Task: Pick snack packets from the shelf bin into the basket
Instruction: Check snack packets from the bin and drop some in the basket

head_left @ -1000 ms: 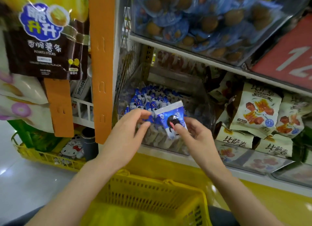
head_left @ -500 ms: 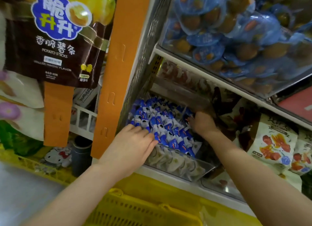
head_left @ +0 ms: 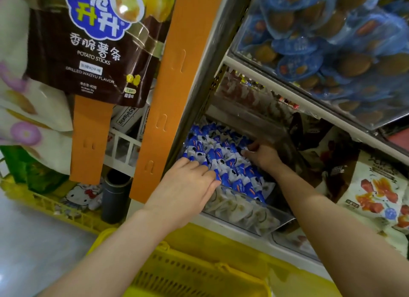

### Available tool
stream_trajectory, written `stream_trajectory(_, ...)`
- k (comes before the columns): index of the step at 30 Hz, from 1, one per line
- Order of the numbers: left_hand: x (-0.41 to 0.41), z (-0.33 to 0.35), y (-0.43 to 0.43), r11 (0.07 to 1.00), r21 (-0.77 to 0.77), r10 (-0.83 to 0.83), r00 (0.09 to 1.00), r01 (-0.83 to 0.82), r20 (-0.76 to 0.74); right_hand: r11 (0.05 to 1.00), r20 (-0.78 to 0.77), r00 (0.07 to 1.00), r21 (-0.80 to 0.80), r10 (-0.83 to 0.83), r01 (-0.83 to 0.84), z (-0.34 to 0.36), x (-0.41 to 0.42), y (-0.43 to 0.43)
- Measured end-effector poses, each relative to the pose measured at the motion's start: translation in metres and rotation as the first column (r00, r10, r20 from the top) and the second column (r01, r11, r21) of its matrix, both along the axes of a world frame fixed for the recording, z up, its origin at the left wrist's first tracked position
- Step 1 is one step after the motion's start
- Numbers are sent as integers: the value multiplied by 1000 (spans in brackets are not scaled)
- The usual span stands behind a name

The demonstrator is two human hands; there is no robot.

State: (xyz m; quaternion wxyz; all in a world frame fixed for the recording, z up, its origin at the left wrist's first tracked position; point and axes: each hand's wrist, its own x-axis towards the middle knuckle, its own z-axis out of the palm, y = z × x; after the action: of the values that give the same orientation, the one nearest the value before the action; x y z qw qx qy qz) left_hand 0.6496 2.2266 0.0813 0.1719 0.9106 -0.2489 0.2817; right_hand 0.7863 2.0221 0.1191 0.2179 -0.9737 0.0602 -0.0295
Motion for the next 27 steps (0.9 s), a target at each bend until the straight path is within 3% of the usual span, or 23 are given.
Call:
stream_trajectory(4, 0, 0, 0, 1000, -12, -5, 1000, 5, 19, 991, -177, 984, -127, 15, -38, 2, 5, -3)
stream_trajectory(9, 1, -3, 1, 1000, -7, -12, 1000, 12, 29, 965, -174, 982, -235, 73, -113, 0, 5, -3)
stream_trajectory(11, 2, -4, 4, 1000, 5, -10, 999, 9, 46, 930, -84, 987, -332, 137, -158, 0, 4, 1)
stream_trajectory(13, 2, -5, 5, 1000, 20, -2, 998, 1, 59, 933, 93, 966, -295, 243, -206, 3, 10, 11)
stream_trajectory(15, 3, -6, 4, 1000, 26, 4, 998, -5, 64, 941, 174, 934, -185, 314, -282, 6, 23, 29)
stream_trajectory(19, 5, -7, 6, 999, 40, -14, 999, 12, 48, 941, 55, 939, -8, 338, -338, 5, 57, 67)
stream_trajectory(24, 7, -7, 8, 998, 60, -23, 1000, 21, 21, 926, -17, 929, -75, 369, -369, -7, 86, 84)
stream_trajectory(27, 8, -8, 6, 998, 64, 4, 1000, -6, 27, 941, 42, 940, -30, 339, -338, -11, 100, 85)
